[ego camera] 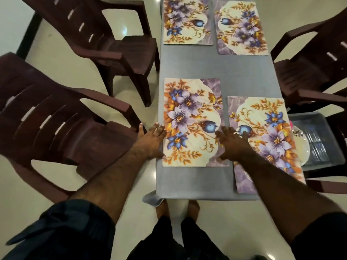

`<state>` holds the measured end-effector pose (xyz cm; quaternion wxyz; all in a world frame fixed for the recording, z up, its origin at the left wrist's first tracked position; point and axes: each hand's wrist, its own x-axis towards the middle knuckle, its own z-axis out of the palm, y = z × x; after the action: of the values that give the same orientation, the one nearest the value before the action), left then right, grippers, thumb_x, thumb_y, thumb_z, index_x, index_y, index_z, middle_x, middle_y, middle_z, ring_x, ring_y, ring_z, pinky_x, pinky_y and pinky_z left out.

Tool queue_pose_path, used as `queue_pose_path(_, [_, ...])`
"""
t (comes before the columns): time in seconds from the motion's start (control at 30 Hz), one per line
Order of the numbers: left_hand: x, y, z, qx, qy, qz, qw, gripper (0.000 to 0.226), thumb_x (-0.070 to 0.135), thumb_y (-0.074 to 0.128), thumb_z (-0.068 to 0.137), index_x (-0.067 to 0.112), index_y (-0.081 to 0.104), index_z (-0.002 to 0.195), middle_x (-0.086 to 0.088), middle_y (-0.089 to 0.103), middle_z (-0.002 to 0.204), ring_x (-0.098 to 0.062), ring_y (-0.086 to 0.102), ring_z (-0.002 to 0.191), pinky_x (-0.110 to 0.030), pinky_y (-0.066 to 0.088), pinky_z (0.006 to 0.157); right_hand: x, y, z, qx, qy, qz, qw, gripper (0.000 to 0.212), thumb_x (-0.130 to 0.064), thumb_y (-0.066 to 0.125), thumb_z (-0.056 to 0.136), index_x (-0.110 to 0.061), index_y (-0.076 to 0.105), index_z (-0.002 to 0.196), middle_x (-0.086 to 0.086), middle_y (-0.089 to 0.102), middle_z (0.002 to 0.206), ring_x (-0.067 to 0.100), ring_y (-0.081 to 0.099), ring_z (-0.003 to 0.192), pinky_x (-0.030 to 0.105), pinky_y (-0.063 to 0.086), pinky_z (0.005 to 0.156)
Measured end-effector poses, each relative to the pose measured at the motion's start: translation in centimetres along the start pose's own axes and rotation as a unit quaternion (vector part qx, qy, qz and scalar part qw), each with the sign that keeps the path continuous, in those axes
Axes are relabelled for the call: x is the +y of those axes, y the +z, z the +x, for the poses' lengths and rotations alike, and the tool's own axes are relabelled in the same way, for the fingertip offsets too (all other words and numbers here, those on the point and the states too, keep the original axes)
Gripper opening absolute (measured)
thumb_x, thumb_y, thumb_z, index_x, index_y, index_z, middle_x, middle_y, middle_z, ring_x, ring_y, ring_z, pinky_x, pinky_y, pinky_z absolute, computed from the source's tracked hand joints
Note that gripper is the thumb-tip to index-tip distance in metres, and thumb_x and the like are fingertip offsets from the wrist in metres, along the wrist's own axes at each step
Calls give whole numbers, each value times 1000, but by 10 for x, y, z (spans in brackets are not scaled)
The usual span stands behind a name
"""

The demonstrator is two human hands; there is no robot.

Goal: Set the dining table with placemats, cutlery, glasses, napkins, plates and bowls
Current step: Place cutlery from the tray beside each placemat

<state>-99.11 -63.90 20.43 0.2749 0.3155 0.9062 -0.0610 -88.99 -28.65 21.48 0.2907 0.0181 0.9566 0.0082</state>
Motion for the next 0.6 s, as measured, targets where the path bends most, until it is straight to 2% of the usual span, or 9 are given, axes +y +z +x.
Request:
queue_pose_path(0.23, [-28, -37, 62, 1, -21, 14, 1000, 123, 76, 70, 80, 24, 0, 168, -1, -5, 177, -25, -6, 162, -76, -3, 120, 16, -48, 72, -2, -13, 10, 1000, 128, -64, 88, 66, -35, 11, 164, 5, -2, 175, 33, 1, 160, 74, 7, 119])
queue_pose_path(0.47, [-14, -8, 23, -8, -32, 5, 999, 136, 76, 79, 69, 24, 0, 168, 1, -5, 177, -24, -8, 162, -76, 1, 121, 18, -9, 27, -4, -46, 38, 998, 127, -68, 85, 68, -43, 5, 164, 0, -13, 174, 31, -7, 160, 73, 2, 119])
queue_pose_path(0.6, [1, 10, -6, -21, -40, 2, 999, 138, 77, 79, 69, 22, -2, 168, 1, -6, 177, -23, -9, 162, -74, 0, 121, 14, 13, 5, -4, -59, 32, 998, 131, -74, 79, 70, -34, -3, 165, 0, -16, 174, 27, -8, 161, 73, 2, 121])
